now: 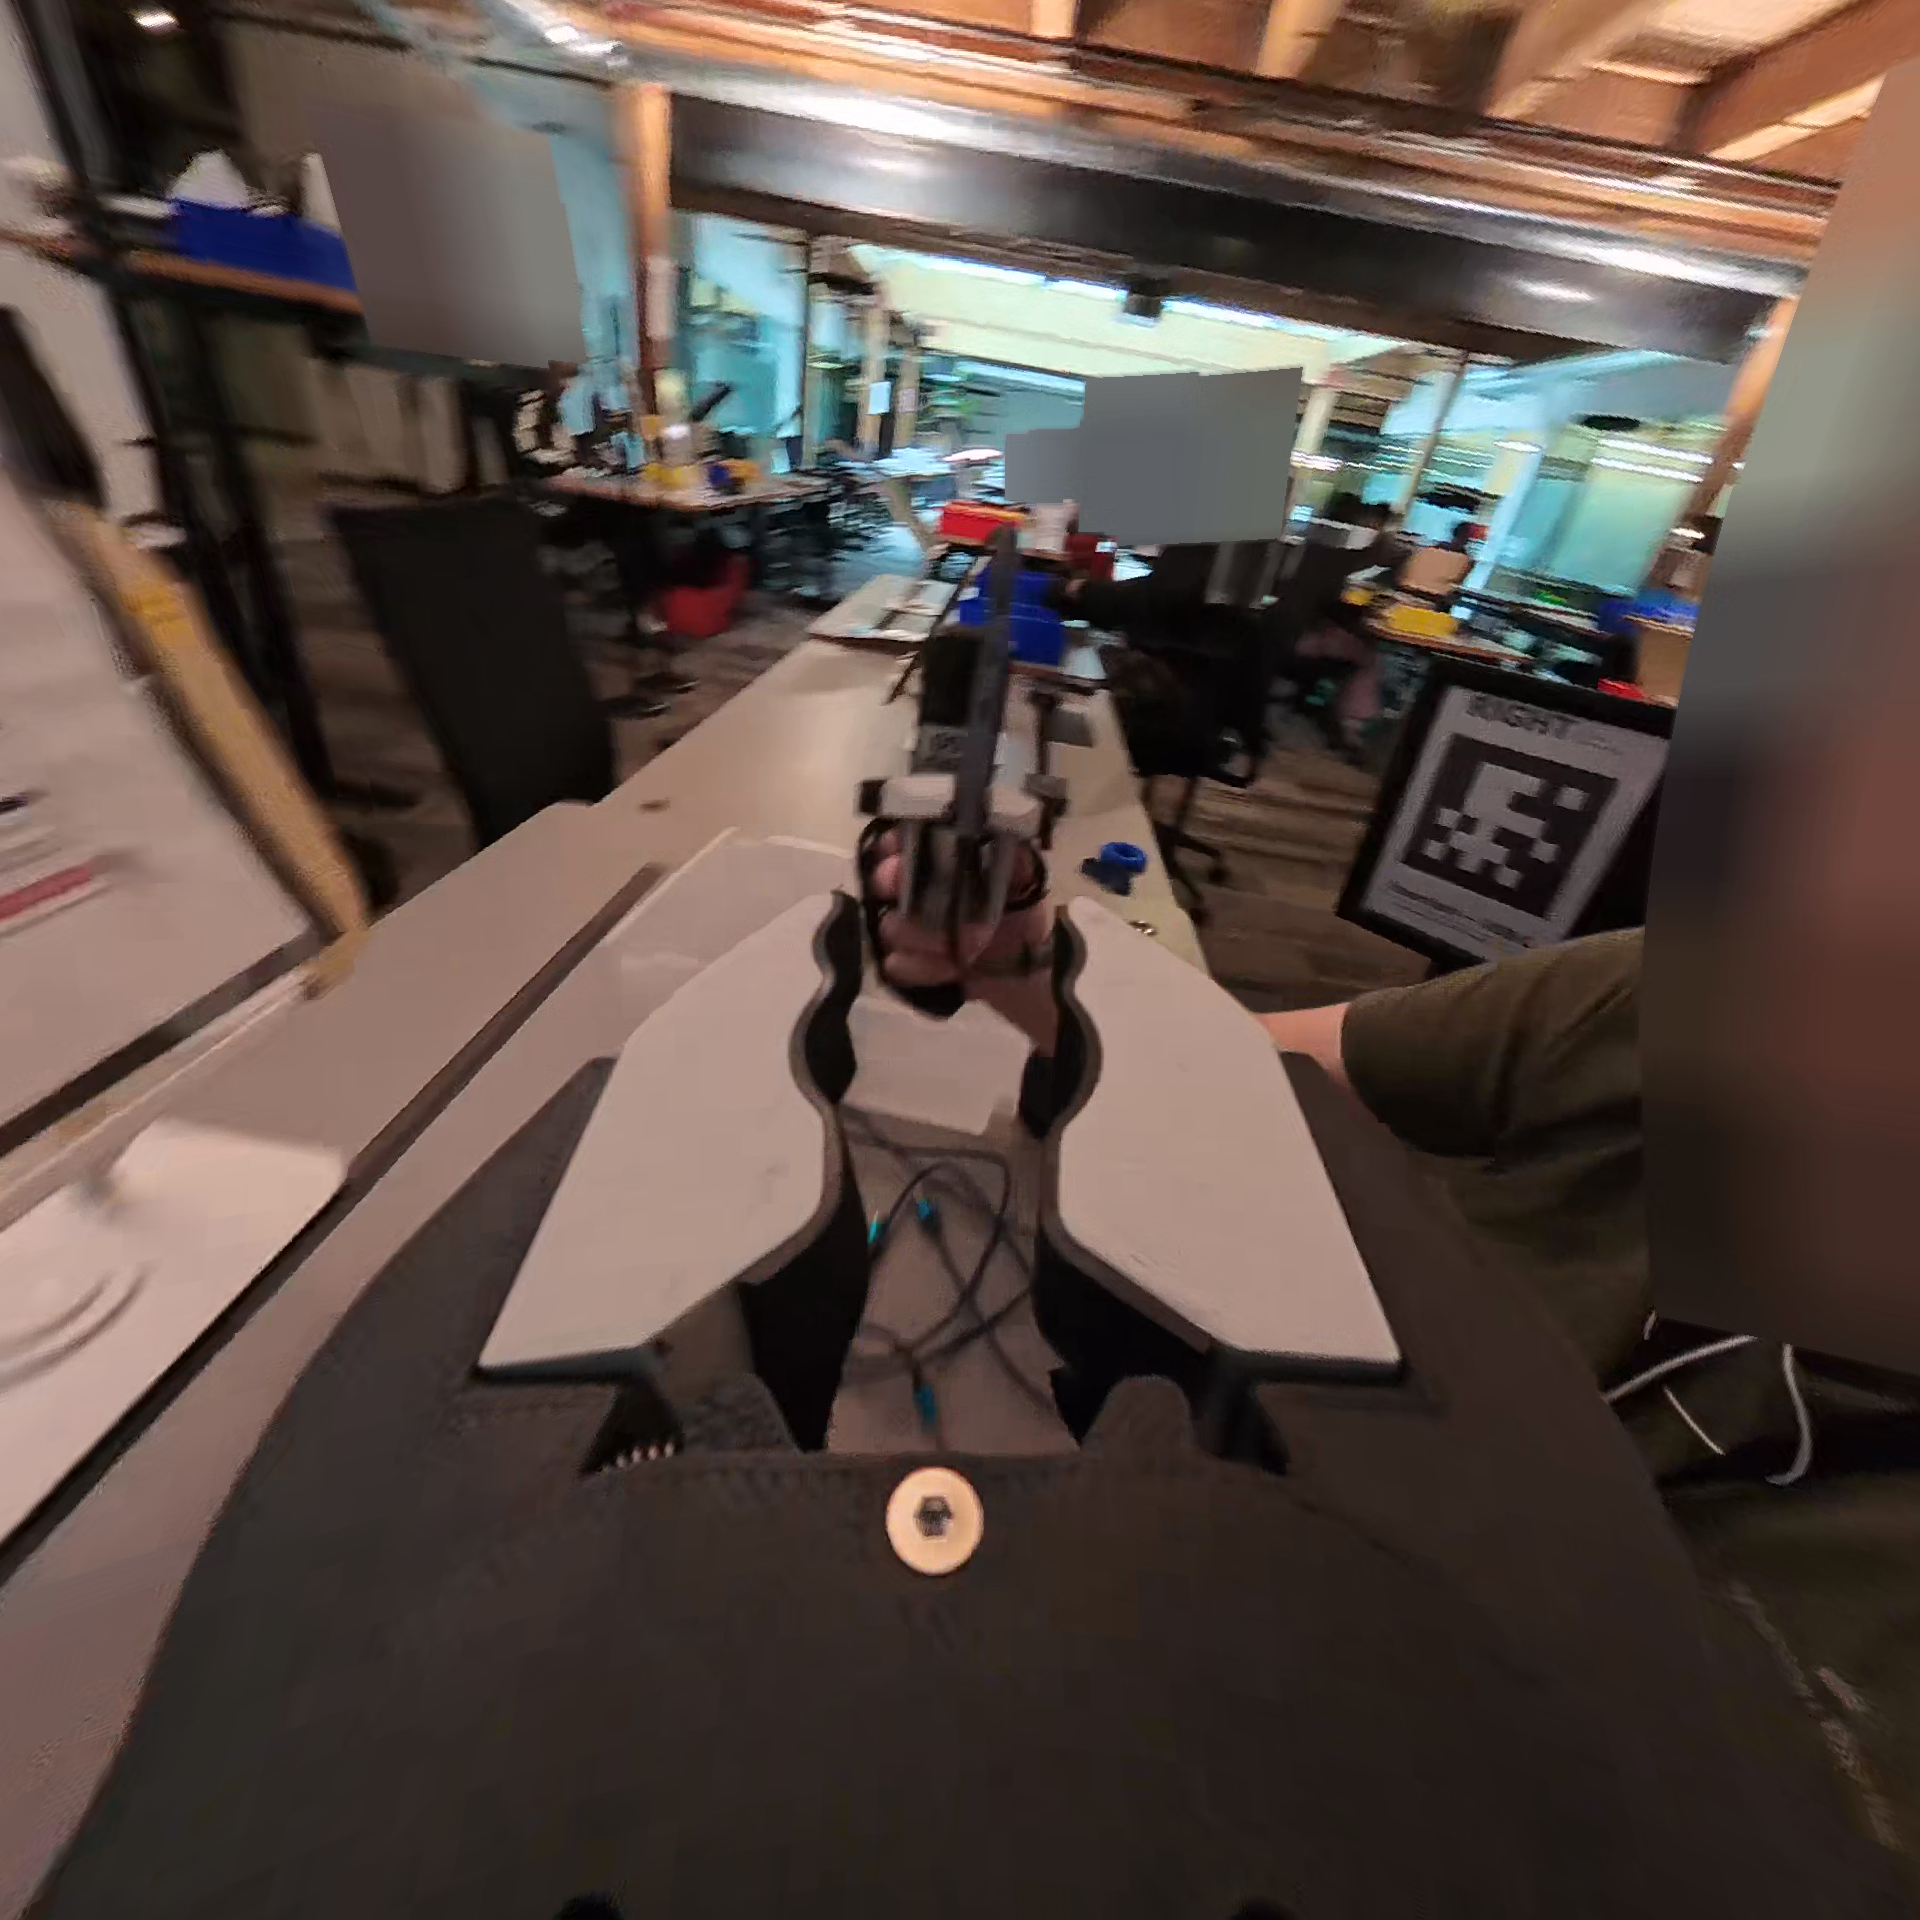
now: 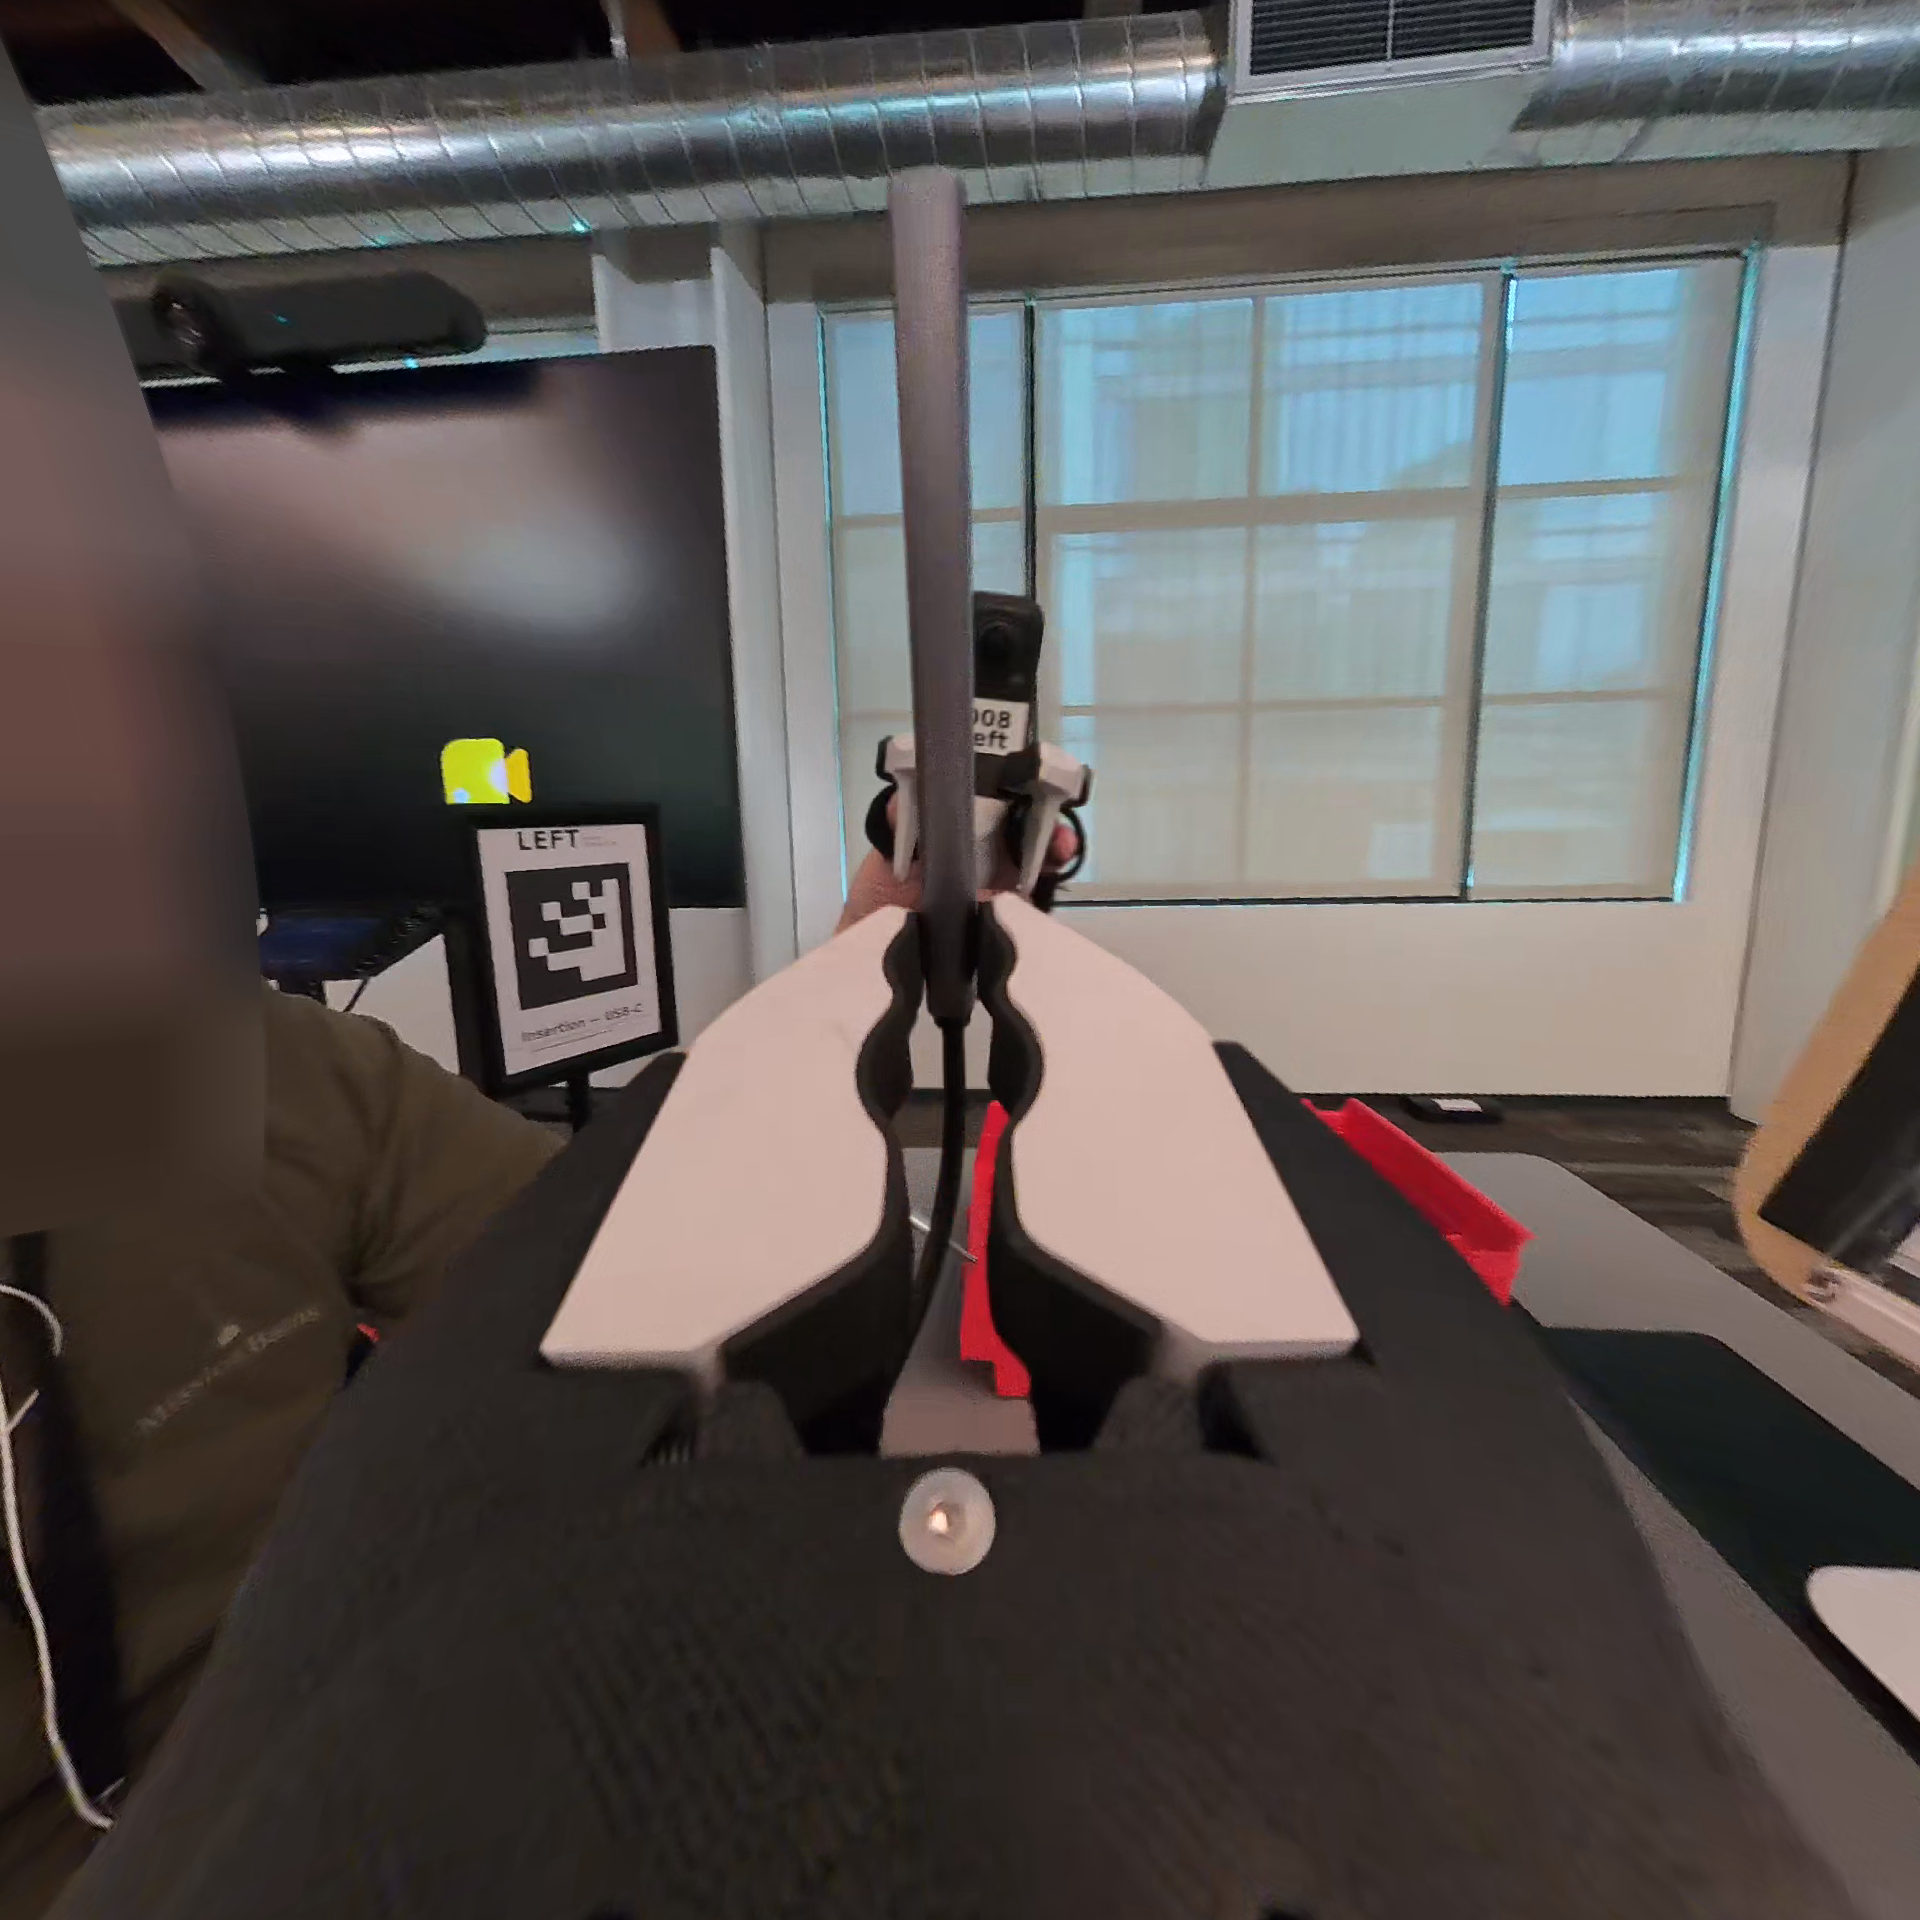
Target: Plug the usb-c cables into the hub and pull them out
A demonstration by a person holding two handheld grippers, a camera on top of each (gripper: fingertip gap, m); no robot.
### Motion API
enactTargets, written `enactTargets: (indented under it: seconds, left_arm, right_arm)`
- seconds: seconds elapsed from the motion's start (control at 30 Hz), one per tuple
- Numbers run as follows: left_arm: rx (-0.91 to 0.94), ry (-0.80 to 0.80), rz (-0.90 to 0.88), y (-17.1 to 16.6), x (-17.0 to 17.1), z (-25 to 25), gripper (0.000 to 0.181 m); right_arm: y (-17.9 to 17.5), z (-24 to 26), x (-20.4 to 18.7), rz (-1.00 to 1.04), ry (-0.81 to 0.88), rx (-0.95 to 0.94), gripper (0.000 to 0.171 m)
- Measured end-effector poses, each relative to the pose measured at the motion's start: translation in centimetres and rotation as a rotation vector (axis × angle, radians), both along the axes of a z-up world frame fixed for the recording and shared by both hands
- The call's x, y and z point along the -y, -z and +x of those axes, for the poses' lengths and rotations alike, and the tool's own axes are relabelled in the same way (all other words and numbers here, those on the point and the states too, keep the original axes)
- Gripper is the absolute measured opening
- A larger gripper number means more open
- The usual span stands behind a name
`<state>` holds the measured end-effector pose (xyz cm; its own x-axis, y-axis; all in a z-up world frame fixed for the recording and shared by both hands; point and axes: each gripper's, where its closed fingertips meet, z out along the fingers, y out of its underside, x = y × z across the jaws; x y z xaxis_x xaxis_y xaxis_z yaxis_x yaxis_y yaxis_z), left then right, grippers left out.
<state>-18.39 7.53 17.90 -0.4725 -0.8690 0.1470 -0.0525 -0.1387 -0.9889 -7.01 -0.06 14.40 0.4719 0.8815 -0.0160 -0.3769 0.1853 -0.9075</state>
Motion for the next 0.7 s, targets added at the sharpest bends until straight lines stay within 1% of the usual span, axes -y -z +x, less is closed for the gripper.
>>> enactTargets:
  seconds: [0.07,0.1,0.2,0.27,0.37,0.47,0.53,0.6,0.63,0.7]
  left_arm:
    - [0.011,0.051,0.028,0.5,2.9,3.5,0.045]
    - [0.005,0.059,0.057,1.2,4.1,5.1,0.047]
    - [-0.004,0.021,0.183,3.4,6.3,8.8,0.050]
    - [-0.004,-0.001,0.268,4.4,7.1,9.8,0.051]
    - [-0.044,-0.021,0.388,6.0,7.8,10.0,0.052]
    - [-0.103,-0.110,0.518,7.4,6.8,10.3,0.041]
    - [-0.118,-0.122,0.580,8.1,6.6,10.4,0.025]
    - [-0.130,-0.120,0.604,8.6,6.6,10.4,0.012]
    - [-0.132,-0.104,0.606,8.6,6.8,10.4,0.000]
    - [-0.128,-0.114,0.606,8.5,6.7,10.5,0.000]
  right_arm:
    - [0.0,-0.4,0.2,0.006,-0.029,-0.012,0.011]
    - [0.1,-0.6,0.1,0.003,-0.034,-0.013,0.011]
    - [0.9,-1.3,-0.2,-0.002,-0.031,0.036,0.011]
    - [1.4,-1.8,-0.4,0.000,-0.012,0.082,0.012]
    - [1.6,-2.3,-0.5,0.015,0.016,0.121,0.011]
    - [1.9,-2.6,-0.4,0.023,0.023,0.166,0.011]
    - [1.9,-2.8,-0.3,0.029,0.022,0.177,0.011]
    - [2.0,-2.8,-0.5,0.023,0.037,0.180,0.011]
    - [2.0,-2.6,-0.7,0.019,0.051,0.176,0.011]
    - [2.0,-2.4,-0.9,0.007,0.056,0.171,0.011]
